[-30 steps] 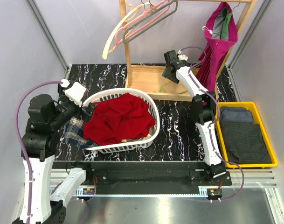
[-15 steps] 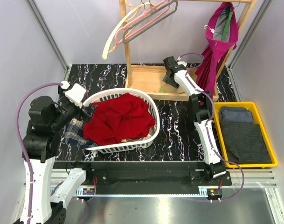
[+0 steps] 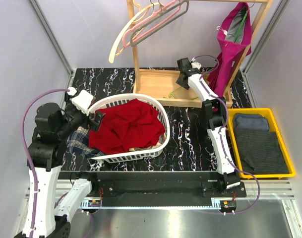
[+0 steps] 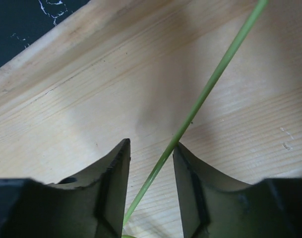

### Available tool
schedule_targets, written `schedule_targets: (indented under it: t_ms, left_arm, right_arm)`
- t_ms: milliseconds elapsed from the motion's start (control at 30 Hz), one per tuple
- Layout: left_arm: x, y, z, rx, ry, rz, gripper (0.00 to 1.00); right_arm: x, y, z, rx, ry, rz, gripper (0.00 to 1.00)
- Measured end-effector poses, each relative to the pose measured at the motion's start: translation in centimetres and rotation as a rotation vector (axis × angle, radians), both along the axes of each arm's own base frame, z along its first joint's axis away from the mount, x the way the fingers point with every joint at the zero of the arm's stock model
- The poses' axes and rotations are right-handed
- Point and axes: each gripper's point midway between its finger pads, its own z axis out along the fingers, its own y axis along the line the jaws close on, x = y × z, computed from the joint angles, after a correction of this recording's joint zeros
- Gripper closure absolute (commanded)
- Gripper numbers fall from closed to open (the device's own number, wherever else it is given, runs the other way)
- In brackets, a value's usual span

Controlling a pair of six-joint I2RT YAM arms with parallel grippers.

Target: Remove the skirt from the hanger

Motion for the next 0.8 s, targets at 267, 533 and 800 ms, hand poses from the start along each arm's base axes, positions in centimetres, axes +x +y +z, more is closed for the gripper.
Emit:
schedule_targets:
  t_ms: [267,533,800]
  left_arm:
    - [0.1,0.1,0.0,0.0,-0.009,0.004,0.01]
    - [-0.1,0.1,0.5,-0.002,-0.032,0.005,0.01]
    - [-0.8,-0.1,1.1,-0.014,-0.051,-0.01,0.01]
  right_arm:
    - [0.3,-0.4,0.0,0.026,-0.003,-0.01,0.81]
    - [0.4,-0.6,0.0,0.075,0.001,-0.036,1.0]
    - [-0.3,0.5,1.7,0.142,-0.005,0.009,1.0]
